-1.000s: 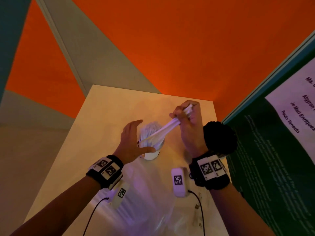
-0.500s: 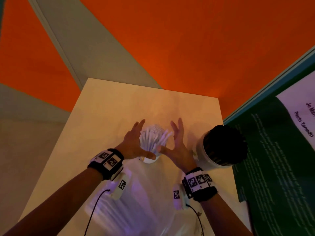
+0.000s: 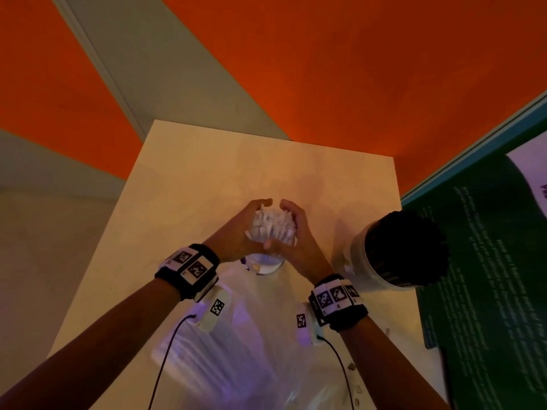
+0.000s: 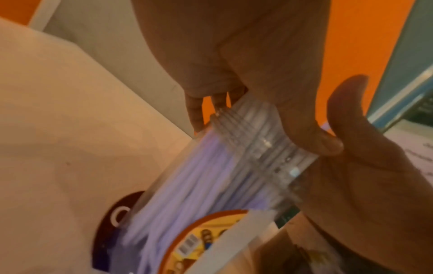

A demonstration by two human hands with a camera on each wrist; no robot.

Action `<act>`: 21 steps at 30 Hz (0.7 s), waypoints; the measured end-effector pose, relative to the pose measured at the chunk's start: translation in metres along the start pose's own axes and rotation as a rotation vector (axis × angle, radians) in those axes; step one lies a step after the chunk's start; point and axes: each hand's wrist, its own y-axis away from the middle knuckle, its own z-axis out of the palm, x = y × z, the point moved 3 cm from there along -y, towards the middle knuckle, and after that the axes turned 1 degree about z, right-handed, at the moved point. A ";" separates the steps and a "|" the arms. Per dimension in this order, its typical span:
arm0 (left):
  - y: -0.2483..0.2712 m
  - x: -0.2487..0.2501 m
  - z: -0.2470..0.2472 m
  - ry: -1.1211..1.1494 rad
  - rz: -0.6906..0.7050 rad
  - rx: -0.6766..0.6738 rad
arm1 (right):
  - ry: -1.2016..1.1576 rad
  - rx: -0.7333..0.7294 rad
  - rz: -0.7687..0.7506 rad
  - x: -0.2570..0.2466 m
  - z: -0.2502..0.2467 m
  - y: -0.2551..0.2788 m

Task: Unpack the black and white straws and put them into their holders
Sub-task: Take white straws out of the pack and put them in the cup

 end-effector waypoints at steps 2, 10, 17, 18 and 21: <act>-0.002 -0.003 0.004 -0.043 0.002 -0.060 | 0.085 -0.072 0.062 0.001 0.006 0.002; -0.007 0.009 0.002 0.052 0.067 0.049 | -0.068 0.066 -0.044 -0.006 0.010 -0.004; 0.007 -0.007 -0.014 -0.028 -0.059 0.094 | 0.128 0.011 0.091 0.005 -0.023 0.019; 0.015 -0.009 -0.018 -0.045 -0.067 0.116 | 0.146 0.022 0.100 0.006 -0.030 0.030; 0.044 -0.010 -0.024 -0.145 -0.059 0.246 | 0.203 0.123 0.129 0.008 -0.054 0.072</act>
